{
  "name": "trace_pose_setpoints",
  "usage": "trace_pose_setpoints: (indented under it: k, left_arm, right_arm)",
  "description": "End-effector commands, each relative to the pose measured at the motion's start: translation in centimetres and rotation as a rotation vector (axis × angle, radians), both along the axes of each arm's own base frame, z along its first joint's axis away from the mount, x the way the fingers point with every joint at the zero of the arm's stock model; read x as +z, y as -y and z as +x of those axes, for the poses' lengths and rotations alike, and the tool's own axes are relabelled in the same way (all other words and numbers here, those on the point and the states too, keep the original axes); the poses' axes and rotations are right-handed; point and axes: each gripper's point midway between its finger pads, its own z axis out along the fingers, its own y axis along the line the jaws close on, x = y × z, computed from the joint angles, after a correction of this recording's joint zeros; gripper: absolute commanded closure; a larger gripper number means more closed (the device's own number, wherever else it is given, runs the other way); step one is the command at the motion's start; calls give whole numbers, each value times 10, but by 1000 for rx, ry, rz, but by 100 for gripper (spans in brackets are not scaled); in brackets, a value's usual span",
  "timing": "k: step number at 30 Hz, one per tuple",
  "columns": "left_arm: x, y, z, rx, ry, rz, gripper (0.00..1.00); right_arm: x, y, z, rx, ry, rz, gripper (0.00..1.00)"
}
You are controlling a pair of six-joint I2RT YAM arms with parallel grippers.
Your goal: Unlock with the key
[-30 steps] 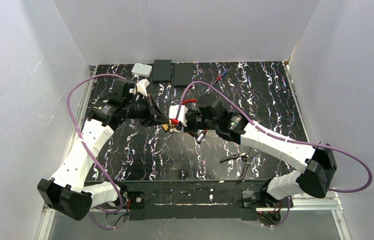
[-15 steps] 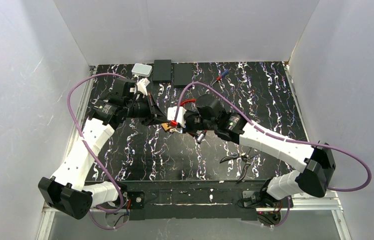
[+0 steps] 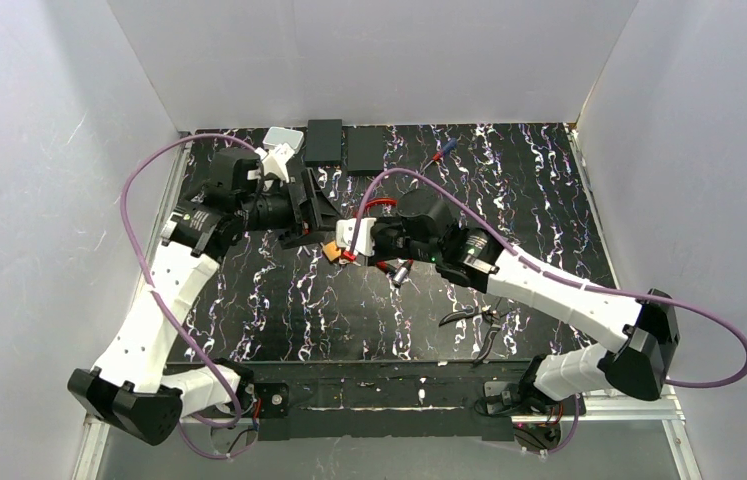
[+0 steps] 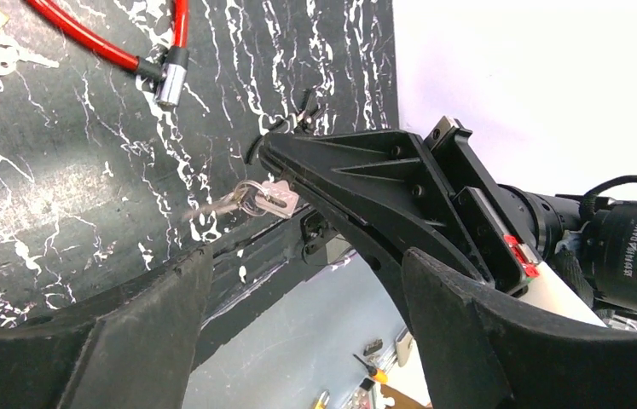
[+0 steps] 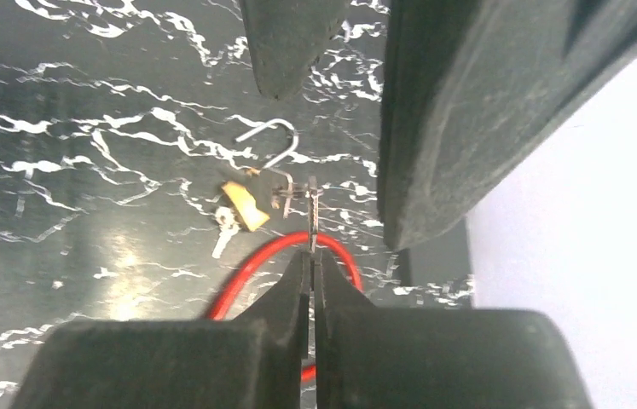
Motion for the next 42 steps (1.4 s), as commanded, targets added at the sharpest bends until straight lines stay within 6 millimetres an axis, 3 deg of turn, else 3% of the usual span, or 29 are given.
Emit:
trace_pose_setpoints:
  k: [1, 9, 13, 22, 29, 42]
  left_arm:
    - [39, -5, -7, -2, 142, -39, 22]
    - [58, 1, -1, -27, 200, -110, 25]
    - [60, 5, -2, -77, 213, -157, 25]
    - [78, 23, -31, -259, 127, -365, 28]
    - [75, 24, -33, -223, 58, -412, 42]
    - [81, 23, -37, -155, 34, -507, 60]
  right_arm:
    - [68, 3, 3, 3, 228, 52, 99]
    - [86, -2, -25, 137, 368, -56, 99]
    - [97, 5, -28, 127, 432, -69, 99]
    - [134, 8, -32, 73, 479, 44, 99]
    - [150, 3, -31, 24, 448, 144, 99]
    - [143, 6, -26, -14, 433, 121, 99]
